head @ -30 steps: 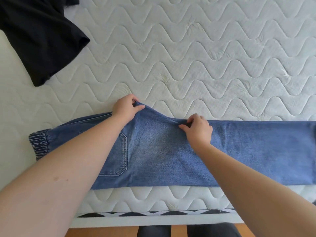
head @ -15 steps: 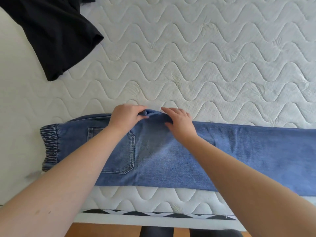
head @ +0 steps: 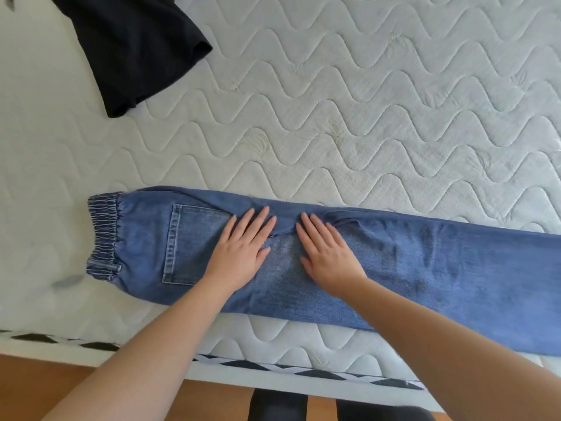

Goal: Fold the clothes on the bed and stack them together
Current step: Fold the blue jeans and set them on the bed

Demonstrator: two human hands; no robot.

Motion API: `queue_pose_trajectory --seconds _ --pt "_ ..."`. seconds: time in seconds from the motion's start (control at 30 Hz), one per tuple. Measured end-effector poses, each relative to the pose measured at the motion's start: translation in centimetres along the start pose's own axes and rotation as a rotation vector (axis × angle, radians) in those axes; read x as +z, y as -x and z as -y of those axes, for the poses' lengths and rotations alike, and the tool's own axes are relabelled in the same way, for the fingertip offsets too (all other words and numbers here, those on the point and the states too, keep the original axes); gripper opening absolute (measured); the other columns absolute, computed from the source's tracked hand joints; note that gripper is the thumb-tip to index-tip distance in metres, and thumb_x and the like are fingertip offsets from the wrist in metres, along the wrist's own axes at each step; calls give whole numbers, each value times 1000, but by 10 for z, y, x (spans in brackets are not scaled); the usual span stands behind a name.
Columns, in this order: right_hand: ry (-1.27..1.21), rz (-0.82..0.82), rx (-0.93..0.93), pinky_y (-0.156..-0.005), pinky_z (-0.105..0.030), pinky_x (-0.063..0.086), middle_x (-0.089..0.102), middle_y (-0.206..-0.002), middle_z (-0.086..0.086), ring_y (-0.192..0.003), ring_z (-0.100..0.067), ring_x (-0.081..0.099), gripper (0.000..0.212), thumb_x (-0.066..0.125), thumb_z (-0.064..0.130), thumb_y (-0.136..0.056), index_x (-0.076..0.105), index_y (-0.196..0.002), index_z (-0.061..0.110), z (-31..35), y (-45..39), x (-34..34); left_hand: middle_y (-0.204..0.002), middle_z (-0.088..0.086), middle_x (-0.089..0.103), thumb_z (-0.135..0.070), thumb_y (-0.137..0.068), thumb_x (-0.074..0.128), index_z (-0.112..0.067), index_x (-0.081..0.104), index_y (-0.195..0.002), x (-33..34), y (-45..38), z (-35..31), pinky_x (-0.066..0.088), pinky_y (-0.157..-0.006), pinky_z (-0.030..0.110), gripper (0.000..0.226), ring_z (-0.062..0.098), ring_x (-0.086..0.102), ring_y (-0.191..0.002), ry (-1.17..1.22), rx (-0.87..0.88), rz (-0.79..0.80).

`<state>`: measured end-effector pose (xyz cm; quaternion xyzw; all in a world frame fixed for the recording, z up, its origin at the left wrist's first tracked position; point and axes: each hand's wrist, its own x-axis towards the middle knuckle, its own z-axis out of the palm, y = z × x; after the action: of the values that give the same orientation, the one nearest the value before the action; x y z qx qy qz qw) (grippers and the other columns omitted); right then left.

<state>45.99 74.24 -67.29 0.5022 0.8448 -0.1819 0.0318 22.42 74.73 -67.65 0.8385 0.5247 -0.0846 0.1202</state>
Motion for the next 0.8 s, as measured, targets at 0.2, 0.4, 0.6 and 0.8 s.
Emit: queue_pose_trajectory --seconds 0.2,0.4,0.6,0.8 --pt "-126 -25 74 -116 -43 30 39 -154 -10 -141 -28 39 48 53 22 -96 50 -141 8 10 8 -5 -159 1 31 -41 -100 33 -18 43 -149 -3 2 -5 24 -119 49 54 25 35 -144 59 -62 -52" --pt "-266 -261 216 -117 -40 28 49 -145 -9 -138 -27 41 42 50 6 -95 53 -137 6 15 -31 -24 -101 7 65 -15 -85 69 -9 69 -84 -20 -42 -9 39 -103 43 6 29 61 -98 204 -133 -360" --pt "-195 -31 273 -122 -34 -2 12 -164 -3 -152 -19 6 54 30 28 -106 18 -156 12 16 -62 0 -163 11 16 -30 -99 40 -10 18 -156 8 -48 -10 17 -122 47 64 28 16 -151 140 -270 -137" --pt "80 17 248 -122 -35 -2 -3 -163 2 -150 -14 -1 68 17 55 -102 1 -157 19 -29 -21 22 -165 10 0 -56 -99 16 -18 0 -157 21 -43 -3 7 -123 46 71 27 6 -152 55 -296 -24"
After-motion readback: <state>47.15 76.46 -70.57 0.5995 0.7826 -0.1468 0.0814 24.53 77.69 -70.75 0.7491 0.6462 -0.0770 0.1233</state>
